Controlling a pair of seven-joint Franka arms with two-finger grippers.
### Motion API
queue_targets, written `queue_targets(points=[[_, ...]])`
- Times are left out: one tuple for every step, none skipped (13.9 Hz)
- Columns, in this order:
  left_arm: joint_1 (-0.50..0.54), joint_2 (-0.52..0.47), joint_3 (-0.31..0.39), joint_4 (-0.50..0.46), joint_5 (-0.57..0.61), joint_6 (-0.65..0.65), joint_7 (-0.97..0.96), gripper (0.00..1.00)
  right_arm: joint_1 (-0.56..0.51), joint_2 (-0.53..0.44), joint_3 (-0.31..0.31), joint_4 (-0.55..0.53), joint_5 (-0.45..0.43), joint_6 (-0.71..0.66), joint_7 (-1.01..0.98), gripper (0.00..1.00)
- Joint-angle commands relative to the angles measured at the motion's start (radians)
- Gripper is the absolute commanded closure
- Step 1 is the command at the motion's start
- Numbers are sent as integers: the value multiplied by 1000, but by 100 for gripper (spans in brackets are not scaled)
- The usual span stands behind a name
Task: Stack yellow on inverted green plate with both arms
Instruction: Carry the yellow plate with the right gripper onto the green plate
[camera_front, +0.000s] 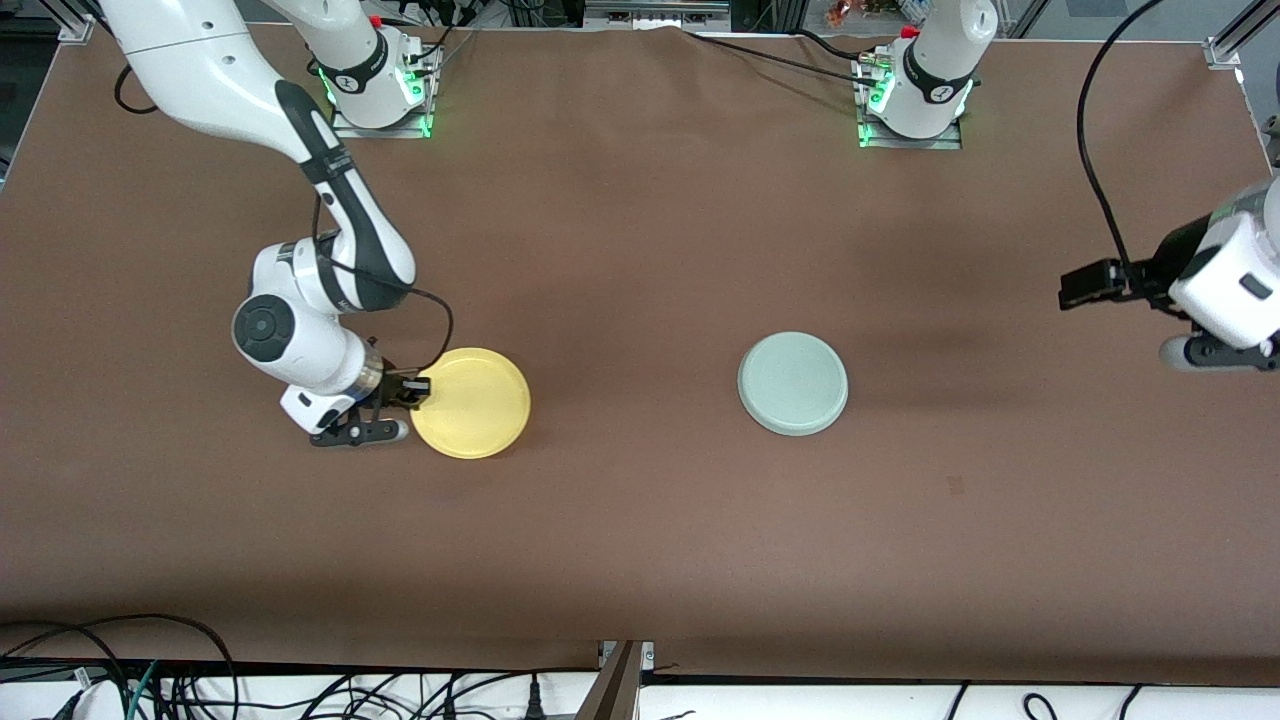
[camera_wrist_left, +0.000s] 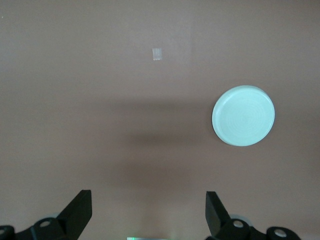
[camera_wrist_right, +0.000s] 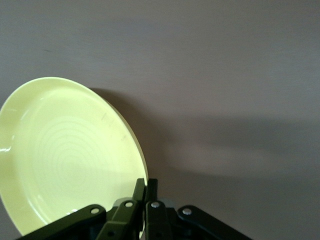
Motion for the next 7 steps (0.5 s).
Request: queue_targets(points=[[3, -221, 5, -327, -27, 190, 34, 0, 41, 0, 83, 95, 12, -78, 200, 100], [12, -299, 5, -445, -27, 285, 53, 0, 75, 7, 93, 125, 12, -80, 283, 100], [18, -349, 5, -533, -16, 370, 55, 0, 119, 24, 94, 155, 12, -80, 358, 100], [23, -384, 5, -593, -11, 436, 56, 0, 168, 35, 94, 187, 13, -79, 425, 100], [27, -395, 6, -609, -8, 440, 79, 0, 221, 55, 94, 214, 14, -79, 500, 100], [29, -395, 5, -603, -7, 400, 85, 0, 268, 75, 94, 241, 10, -75, 571, 100], [35, -381, 5, -580, -8, 377, 82, 0, 316, 99, 93, 279, 9, -71, 640, 100]])
